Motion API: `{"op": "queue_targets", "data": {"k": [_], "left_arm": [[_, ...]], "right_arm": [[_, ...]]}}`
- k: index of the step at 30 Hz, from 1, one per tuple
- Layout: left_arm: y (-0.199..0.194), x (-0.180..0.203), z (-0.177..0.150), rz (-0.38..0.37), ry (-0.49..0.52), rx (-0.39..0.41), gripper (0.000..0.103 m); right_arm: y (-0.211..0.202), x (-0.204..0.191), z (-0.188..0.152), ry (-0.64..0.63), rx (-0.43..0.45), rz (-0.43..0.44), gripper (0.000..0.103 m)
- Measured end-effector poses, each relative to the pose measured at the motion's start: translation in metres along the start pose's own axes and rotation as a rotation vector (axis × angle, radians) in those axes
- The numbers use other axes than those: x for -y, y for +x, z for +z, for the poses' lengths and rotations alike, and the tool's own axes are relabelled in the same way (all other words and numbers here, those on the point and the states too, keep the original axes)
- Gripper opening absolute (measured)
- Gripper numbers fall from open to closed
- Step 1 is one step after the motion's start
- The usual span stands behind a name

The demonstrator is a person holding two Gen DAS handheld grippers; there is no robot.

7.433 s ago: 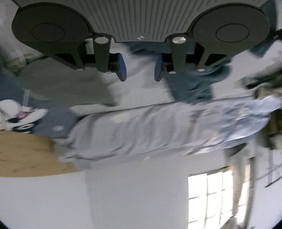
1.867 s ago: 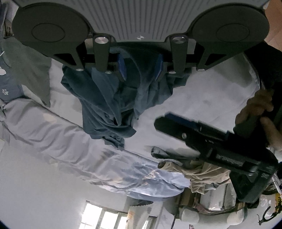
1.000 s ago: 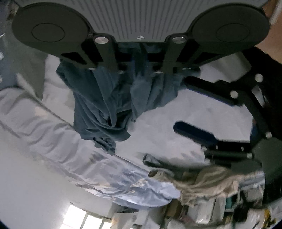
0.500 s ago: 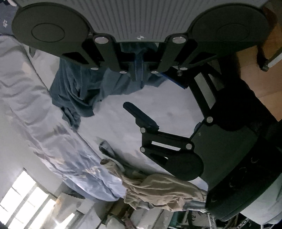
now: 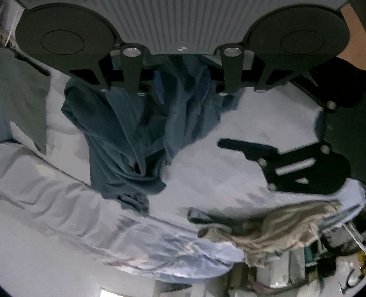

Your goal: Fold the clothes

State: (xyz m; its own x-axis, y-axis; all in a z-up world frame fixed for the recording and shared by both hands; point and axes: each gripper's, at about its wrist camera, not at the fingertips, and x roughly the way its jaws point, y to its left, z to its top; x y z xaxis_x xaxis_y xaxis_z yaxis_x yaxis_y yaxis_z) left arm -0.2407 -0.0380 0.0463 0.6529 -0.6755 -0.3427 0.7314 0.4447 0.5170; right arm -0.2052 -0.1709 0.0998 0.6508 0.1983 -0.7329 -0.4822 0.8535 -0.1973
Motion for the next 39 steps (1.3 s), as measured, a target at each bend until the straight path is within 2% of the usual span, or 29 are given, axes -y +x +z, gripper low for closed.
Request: {"op": "queue_targets", "data": {"k": [1,5,13,20,23,25,28,33,36,39], "left_arm": [[0.000,0.000,0.000,0.000,0.004,0.000,0.059],[0.003,0.000,0.000,0.007,0.018,-0.001,0.059],[0.007,0.007,-0.003,0.017,0.087,-0.025,0.059],[0.004,0.016,-0.003,0.018,0.164,-0.013,0.059],[0.003,0.018,-0.004,0.010,0.194,0.001,0.048],[0.004,0.021,-0.005,0.002,0.218,0.002,0.033],[0.005,0.022,-0.006,-0.001,0.224,0.000,0.021],[0.007,0.021,-0.006,0.001,0.214,-0.007,0.016],[0.009,0.021,-0.006,0.002,0.208,-0.011,0.008],[0.010,0.021,-0.006,0.003,0.202,-0.014,0.007]], "right_arm": [[0.003,-0.001,0.000,-0.010,-0.015,-0.012,0.011],[0.006,-0.010,-0.001,-0.101,-0.030,-0.029,0.004],[-0.013,-0.064,-0.006,-0.546,0.024,0.001,0.003],[-0.017,-0.078,-0.020,-0.726,0.002,-0.008,0.003],[-0.017,-0.079,-0.024,-0.761,-0.005,-0.007,0.003],[-0.017,-0.080,-0.026,-0.786,-0.006,0.000,0.003],[-0.017,-0.082,-0.028,-0.813,-0.006,0.009,0.003],[-0.018,-0.083,-0.028,-0.798,-0.003,0.036,0.003],[-0.018,-0.082,-0.029,-0.780,0.000,0.026,0.003],[-0.023,-0.077,-0.027,-0.736,0.014,0.006,0.004]]}}
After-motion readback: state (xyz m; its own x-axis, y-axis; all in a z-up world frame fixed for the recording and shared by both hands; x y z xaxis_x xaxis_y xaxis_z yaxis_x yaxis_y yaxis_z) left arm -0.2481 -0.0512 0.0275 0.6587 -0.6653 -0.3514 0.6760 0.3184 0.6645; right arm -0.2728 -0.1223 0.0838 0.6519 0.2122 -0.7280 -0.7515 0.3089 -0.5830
